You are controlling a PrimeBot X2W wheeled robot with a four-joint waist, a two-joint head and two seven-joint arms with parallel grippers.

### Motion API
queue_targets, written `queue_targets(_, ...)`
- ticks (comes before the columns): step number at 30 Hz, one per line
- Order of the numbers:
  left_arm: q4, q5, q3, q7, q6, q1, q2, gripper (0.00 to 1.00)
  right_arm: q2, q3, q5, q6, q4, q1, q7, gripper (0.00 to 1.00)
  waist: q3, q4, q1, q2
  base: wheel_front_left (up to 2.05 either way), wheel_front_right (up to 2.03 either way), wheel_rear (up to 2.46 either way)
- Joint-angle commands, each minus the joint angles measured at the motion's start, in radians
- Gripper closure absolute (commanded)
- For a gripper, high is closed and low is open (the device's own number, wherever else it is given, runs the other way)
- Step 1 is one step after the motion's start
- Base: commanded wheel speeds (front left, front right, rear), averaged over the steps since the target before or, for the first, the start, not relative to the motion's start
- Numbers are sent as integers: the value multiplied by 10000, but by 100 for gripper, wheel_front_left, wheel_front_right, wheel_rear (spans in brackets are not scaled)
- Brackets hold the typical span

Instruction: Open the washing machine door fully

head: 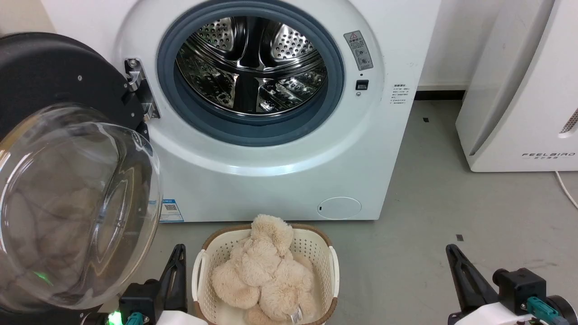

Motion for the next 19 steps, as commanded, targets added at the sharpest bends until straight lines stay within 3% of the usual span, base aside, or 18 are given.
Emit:
queue_targets(1,-46,96,62,56,-48,-146,-49,100,11,-9,-68,2,32,-196,-60,100,2,0,0,0,0,0,0)
queue_targets(19,-96,412,367,372,-322,-293,-231,100,16,-20,-188,3,150,-394,-91,100,40,-7,0,0,0,0,0)
